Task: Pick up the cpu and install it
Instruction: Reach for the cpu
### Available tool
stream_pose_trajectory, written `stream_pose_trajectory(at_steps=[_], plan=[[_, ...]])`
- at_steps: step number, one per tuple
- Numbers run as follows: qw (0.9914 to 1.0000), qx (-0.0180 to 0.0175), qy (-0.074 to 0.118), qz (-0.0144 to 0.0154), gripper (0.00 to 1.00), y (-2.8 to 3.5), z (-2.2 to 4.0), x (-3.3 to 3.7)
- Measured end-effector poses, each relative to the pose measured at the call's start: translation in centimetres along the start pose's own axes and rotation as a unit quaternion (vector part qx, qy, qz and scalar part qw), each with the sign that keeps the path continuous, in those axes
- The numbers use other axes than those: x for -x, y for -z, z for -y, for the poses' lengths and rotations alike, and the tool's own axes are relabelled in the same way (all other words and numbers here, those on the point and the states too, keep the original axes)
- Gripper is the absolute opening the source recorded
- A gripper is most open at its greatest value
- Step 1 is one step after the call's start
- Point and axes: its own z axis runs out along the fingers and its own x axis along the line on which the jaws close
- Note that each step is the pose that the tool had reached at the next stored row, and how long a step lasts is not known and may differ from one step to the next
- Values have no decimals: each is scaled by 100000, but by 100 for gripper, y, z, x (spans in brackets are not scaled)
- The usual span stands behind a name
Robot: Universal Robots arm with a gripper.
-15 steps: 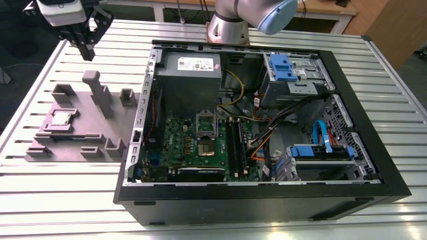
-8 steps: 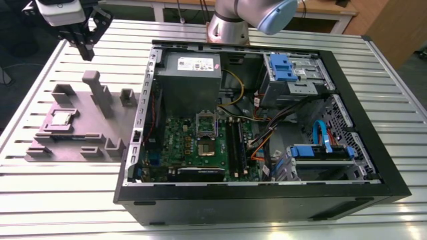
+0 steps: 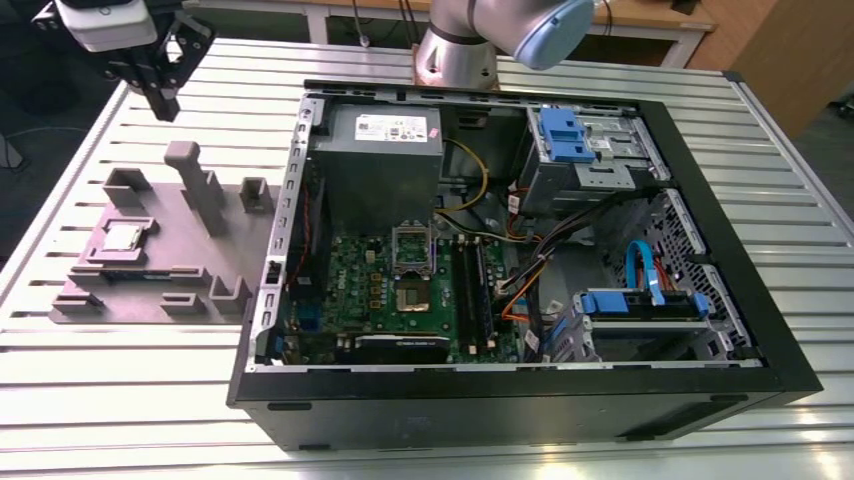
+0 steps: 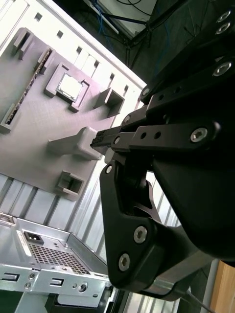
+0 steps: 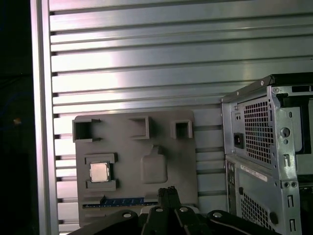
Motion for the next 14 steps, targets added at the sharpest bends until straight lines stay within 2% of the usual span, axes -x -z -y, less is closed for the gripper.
stream_pose_trajectory(at_steps=[6,11,14], plan=[[100000,10,11,114,10,-3,9,-115],[99999,32,23,388,10,-4,12,-156],[99999,32,20,412,10,-5,13,-171]])
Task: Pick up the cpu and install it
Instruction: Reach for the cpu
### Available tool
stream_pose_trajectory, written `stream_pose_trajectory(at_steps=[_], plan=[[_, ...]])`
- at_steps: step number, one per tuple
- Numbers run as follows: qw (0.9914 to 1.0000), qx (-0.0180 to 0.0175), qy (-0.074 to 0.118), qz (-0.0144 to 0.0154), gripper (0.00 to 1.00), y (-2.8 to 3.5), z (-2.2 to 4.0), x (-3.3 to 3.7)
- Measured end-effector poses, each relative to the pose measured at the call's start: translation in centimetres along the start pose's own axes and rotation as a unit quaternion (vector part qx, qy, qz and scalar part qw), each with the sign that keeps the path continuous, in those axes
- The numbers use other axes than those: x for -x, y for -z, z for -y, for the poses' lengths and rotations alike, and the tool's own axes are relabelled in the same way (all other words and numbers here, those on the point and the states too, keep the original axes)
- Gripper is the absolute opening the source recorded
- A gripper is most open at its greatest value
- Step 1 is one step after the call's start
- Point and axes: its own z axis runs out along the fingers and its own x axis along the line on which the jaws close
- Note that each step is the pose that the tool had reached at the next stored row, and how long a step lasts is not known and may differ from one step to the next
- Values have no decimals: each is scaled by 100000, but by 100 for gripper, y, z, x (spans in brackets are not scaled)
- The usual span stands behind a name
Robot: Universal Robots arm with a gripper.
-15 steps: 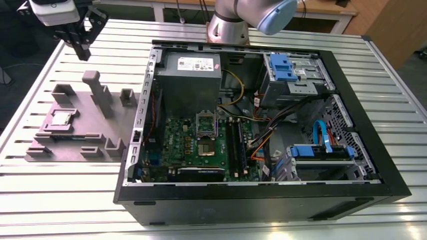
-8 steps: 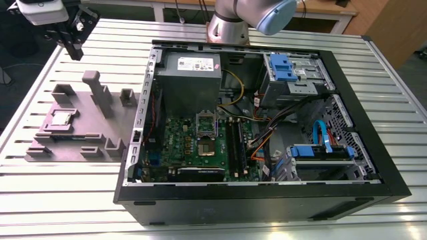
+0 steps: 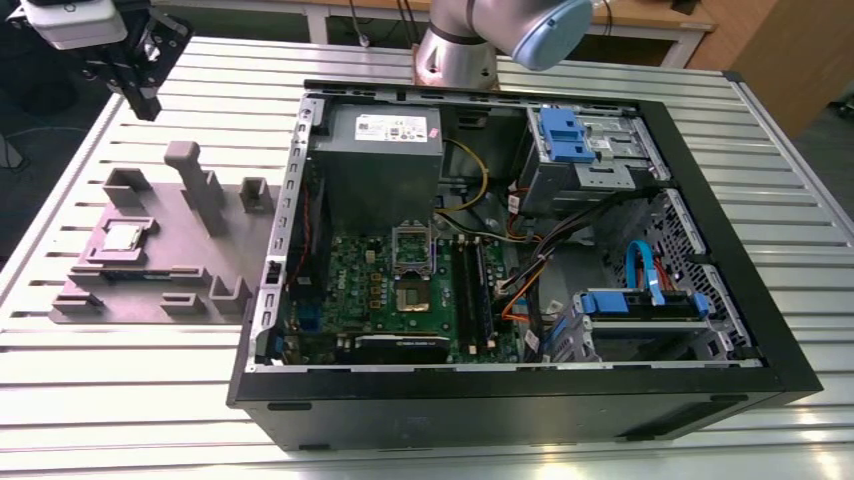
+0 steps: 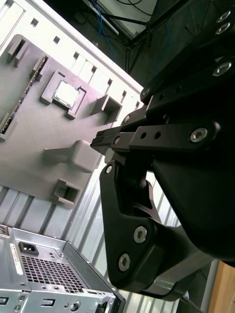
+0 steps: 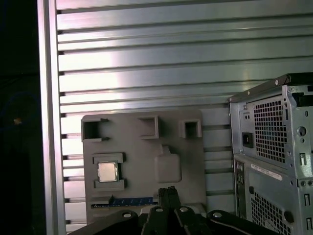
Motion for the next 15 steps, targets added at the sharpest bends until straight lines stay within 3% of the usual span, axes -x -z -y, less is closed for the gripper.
stream_pose_trajectory(at_steps=[15], plan=[[100000,2,1,14,10,-3,11,-137]])
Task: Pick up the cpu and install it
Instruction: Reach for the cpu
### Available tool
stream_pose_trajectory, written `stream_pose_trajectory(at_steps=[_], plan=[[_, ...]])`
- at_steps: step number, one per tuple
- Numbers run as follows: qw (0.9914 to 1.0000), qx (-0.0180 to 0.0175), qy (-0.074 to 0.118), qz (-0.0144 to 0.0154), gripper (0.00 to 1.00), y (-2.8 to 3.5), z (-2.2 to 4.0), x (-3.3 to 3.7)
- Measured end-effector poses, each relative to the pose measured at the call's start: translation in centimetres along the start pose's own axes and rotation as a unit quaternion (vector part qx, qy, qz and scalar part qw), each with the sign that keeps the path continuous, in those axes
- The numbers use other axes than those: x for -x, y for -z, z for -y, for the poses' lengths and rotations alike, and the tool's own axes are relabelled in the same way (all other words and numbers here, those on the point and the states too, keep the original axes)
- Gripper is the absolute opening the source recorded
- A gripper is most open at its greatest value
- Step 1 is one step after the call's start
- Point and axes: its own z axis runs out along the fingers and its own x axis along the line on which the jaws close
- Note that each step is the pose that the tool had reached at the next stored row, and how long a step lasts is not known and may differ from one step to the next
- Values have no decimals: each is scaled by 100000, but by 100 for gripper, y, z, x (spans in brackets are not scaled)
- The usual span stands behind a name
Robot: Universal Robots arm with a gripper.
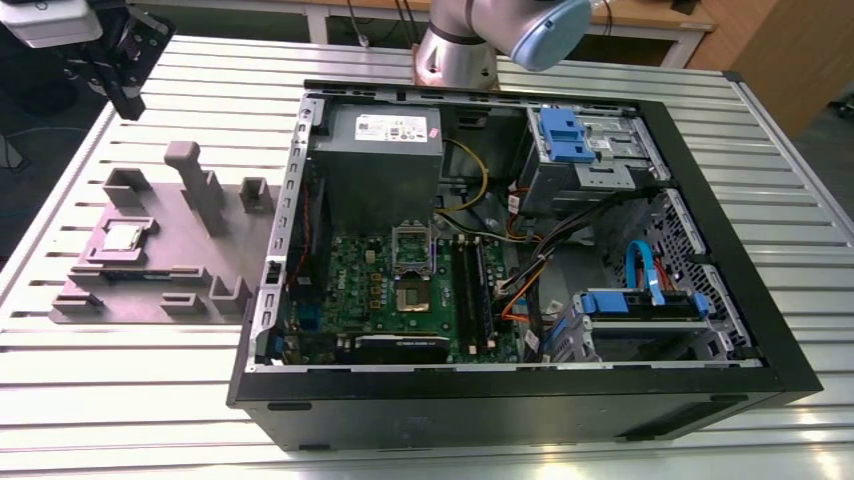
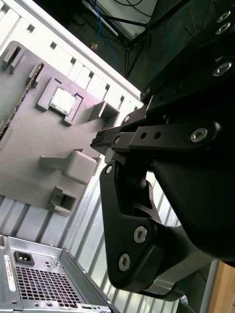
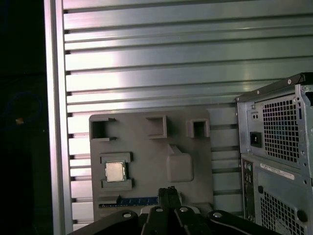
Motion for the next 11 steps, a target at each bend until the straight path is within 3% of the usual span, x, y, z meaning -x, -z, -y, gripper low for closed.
stream_pose_trajectory(at_steps=[11], plan=[[100000,7,2,36,10,-12,13,-167]])
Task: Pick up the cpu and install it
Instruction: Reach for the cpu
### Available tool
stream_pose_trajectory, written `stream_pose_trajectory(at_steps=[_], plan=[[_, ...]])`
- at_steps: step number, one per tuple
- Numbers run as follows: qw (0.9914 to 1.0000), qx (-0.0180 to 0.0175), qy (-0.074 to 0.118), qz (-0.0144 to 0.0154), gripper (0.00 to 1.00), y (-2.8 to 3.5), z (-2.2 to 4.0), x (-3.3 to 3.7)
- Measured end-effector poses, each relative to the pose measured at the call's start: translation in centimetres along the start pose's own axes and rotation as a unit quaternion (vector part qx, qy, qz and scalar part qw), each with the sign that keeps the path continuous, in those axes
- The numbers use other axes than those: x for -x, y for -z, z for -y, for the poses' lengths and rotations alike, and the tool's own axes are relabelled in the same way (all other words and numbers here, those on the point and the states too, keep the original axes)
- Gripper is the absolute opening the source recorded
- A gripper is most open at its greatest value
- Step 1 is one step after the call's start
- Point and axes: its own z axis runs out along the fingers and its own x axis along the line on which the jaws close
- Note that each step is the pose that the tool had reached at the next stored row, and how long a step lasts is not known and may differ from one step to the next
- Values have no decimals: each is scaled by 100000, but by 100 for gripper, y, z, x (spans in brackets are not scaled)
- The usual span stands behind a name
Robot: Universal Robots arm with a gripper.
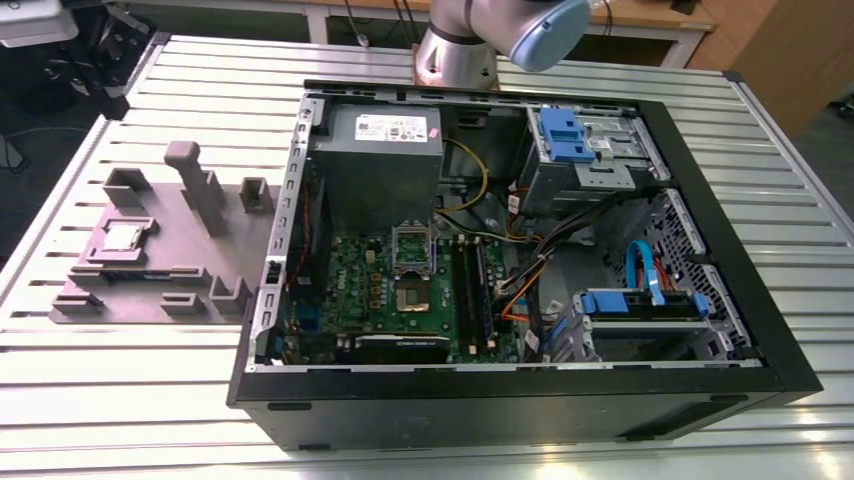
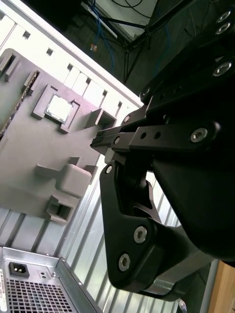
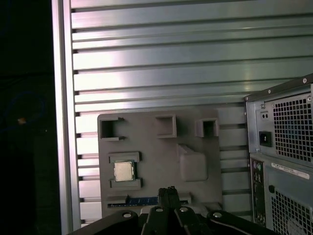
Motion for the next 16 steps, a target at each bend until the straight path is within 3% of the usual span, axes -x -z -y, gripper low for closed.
stream_pose_trajectory(at_steps=[12,16], plan=[[100000,30,160,-2,10,-37,24,-294],[99993,97,1159,-47,10,-51,29,-356]])
